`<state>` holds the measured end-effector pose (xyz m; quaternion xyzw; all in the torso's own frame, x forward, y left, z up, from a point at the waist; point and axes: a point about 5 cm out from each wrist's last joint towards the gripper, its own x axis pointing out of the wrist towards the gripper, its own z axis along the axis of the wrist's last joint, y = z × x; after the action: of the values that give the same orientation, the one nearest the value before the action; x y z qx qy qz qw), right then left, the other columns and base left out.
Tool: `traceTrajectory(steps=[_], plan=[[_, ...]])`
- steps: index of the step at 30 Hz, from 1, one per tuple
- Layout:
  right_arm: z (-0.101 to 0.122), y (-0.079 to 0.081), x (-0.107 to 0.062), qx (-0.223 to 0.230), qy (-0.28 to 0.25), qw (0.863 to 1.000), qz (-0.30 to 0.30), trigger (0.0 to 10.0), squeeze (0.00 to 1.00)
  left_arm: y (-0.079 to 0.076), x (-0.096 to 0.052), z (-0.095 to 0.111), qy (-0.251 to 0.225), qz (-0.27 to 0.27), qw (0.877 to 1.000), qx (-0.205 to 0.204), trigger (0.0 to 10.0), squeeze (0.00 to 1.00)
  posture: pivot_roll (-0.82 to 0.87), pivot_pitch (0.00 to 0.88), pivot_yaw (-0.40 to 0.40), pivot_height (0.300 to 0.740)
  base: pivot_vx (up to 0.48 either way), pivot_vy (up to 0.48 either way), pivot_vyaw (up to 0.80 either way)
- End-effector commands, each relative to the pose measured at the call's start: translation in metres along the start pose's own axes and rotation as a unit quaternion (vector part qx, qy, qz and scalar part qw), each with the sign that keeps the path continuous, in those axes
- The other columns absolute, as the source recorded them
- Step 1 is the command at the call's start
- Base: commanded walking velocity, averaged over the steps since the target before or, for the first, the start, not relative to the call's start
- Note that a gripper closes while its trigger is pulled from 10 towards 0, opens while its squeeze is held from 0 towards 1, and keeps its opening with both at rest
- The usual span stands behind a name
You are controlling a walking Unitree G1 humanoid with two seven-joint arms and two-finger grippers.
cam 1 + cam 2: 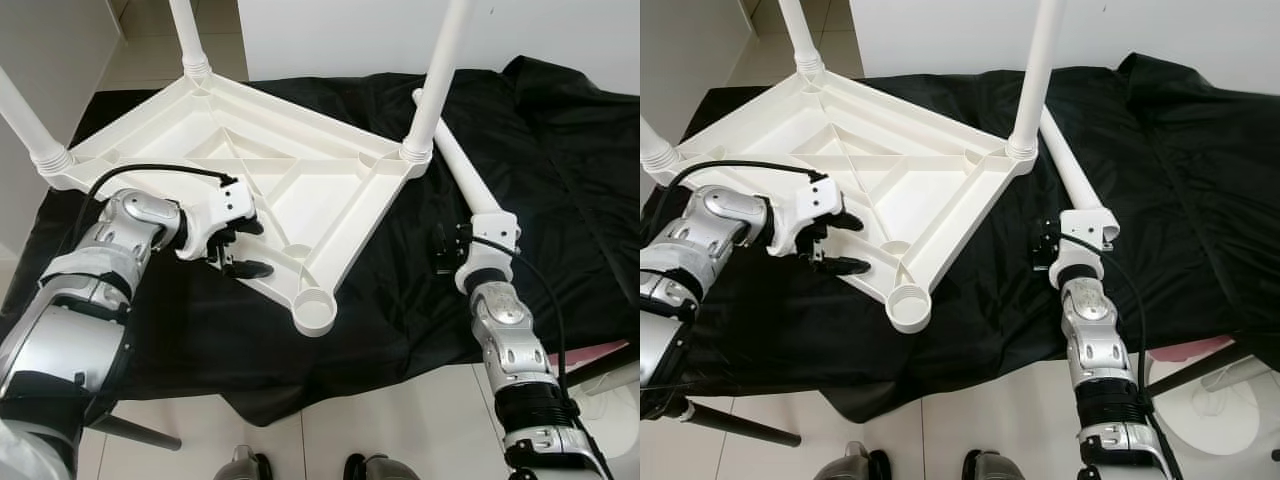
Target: Building children table
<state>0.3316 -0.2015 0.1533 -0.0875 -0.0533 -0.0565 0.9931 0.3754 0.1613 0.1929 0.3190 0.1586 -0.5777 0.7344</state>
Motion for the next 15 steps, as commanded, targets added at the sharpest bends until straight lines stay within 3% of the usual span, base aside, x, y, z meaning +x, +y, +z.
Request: traceTrajectory(steps=[1,15], plan=[[-0.0047,0.002,-0.0037,0.002,0.011,1.0,-0.001,10.0,0.0,0.007,0.0098,-0.0119,0.034,0.134,0.99,-0.008,10.0,0.0,-0.11,0.155,0.065,0.74,0.0,0.0,0.0],[-0.0062,-0.0001,-0.0066,0.002,0.015,1.0,-0.008,10.0,0.0,0.0129,0.0186,-0.0058,0.027,0.179,0.983,-0.037,10.0,0.0,-0.12,0.163,0.065,0.74,0.0,0.0,0.0]])
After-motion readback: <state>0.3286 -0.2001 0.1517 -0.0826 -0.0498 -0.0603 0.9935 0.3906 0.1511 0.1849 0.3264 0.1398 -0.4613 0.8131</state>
